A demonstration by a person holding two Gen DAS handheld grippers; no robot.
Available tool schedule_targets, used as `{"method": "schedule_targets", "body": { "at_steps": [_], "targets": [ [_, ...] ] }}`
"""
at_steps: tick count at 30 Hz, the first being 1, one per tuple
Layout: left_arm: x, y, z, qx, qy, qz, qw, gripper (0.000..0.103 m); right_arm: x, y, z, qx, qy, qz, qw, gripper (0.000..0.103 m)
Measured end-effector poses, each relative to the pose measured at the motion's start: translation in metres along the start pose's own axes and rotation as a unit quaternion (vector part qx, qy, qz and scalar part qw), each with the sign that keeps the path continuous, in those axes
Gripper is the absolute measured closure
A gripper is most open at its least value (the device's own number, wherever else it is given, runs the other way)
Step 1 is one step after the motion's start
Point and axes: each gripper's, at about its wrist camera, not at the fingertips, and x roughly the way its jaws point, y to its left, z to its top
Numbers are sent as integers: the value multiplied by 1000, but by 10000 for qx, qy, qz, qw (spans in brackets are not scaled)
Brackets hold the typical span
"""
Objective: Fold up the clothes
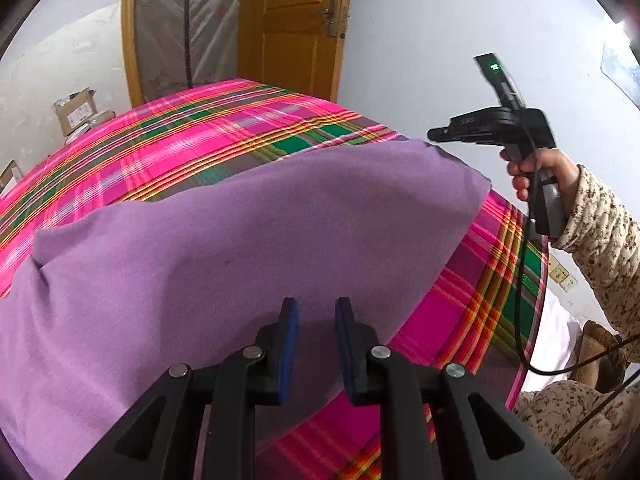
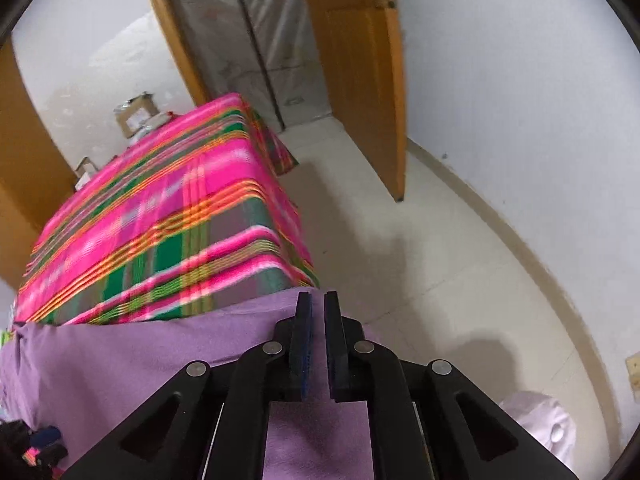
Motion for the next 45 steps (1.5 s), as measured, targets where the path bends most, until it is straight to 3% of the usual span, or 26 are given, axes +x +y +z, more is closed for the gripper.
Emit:
{"method": "schedule_targets", "body": {
  "at_steps": [5, 12, 17, 21, 24, 29, 37, 45],
  "targets": [
    [-15, 19, -8, -119, -58, 232, 9996, 83, -22, 30, 6, -281, -314, 429, 9982, 90],
    [-65, 79, -18, -483, -261, 856, 9948, 83, -30, 111, 8, -1149, -208, 1398, 9833, 75],
    [-95, 131, -26, -778, -278, 1539, 9846, 83, -21, 177, 3, -1745, 54, 2215, 9594, 74],
    [-109, 166, -29, -1134, -287, 1735, 9779, 83, -10, 233, -6, -2406, 332, 2566, 9355, 74],
    [-114, 183, -31, -1284, -319, 1769, 9753, 83, -4, 269, -18, -2859, 566, 2704, 9176, 74],
    [-107, 200, -30, -1286, -236, 1765, 9756, 83, 10, 314, -32, -3183, 825, 2868, 8998, 74],
    [-98, 233, -26, -1428, -123, 1768, 9738, 83, 26, 367, -38, -3488, 1192, 3337, 8676, 74],
    [-89, 274, -31, -1692, 81, 1970, 9657, 83, 59, 412, -37, -3648, 1939, 3628, 8353, 74]
  ]
}}
